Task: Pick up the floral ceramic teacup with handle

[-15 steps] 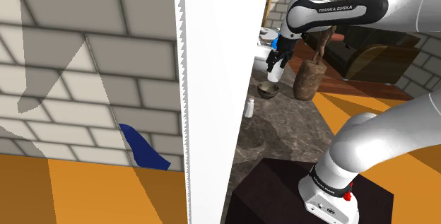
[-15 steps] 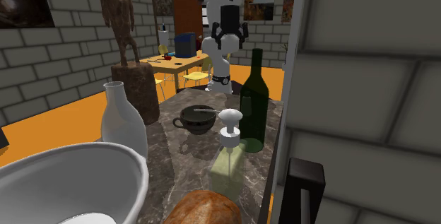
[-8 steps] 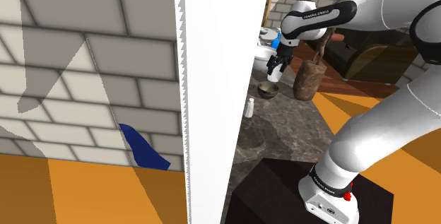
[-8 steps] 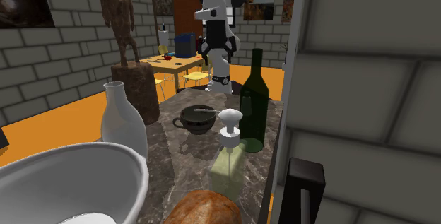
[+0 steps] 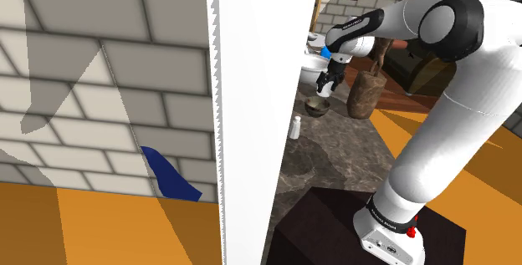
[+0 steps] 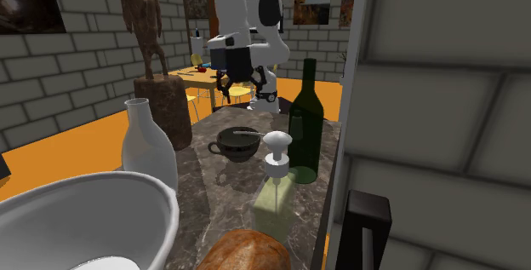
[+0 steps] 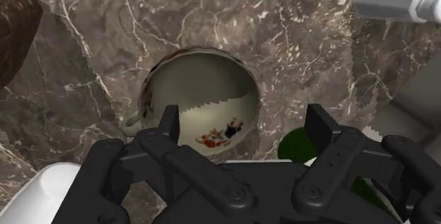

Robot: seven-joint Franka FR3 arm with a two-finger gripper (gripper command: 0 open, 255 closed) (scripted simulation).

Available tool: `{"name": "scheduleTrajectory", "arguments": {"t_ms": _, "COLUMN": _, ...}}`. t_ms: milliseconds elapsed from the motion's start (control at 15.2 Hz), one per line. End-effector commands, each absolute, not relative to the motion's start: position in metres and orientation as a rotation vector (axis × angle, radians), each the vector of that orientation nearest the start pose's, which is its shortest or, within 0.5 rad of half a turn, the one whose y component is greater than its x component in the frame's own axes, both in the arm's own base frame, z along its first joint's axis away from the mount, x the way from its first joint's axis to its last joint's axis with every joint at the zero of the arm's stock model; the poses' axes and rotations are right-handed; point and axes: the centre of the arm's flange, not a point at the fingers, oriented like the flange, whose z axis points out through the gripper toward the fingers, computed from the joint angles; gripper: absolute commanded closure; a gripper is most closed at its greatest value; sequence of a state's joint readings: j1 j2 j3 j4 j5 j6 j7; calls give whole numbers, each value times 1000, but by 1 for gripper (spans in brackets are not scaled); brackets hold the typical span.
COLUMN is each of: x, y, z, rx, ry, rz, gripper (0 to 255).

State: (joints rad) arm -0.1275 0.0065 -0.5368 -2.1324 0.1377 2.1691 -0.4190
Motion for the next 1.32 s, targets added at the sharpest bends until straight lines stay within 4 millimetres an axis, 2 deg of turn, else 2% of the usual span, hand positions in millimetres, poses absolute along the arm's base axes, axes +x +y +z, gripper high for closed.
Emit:
{"name": "scheduleTrajectory", "arguments": {"t_ms": 0, "x": 436, "y": -352, "z": 392, "rx": -3003, "ry": 511, "rz": -126, "gripper": 0}}
{"name": "scheduleTrajectory", "arguments": {"t_ms": 528, "x": 453, "y": -438, "z": 322, "rx": -2934, "ry": 602, "rz": -108, "gripper": 0}}
{"name": "scheduleTrajectory", "arguments": {"t_ms": 990, "x": 453, "y": -438, "z": 285, "rx": -2934, "ry": 602, "rz": -108, "gripper": 0}}
{"name": "scheduleTrajectory", "arguments": {"t_ms": 1188, "x": 453, "y": -438, "z": 282, "rx": -2934, "ry": 602, "rz": -107, "gripper": 0}}
{"name": "scheduleTrajectory", "arguments": {"t_ms": 1254, "x": 453, "y": -438, "z": 282, "rx": -2934, "ry": 602, "rz": -108, "gripper": 255}}
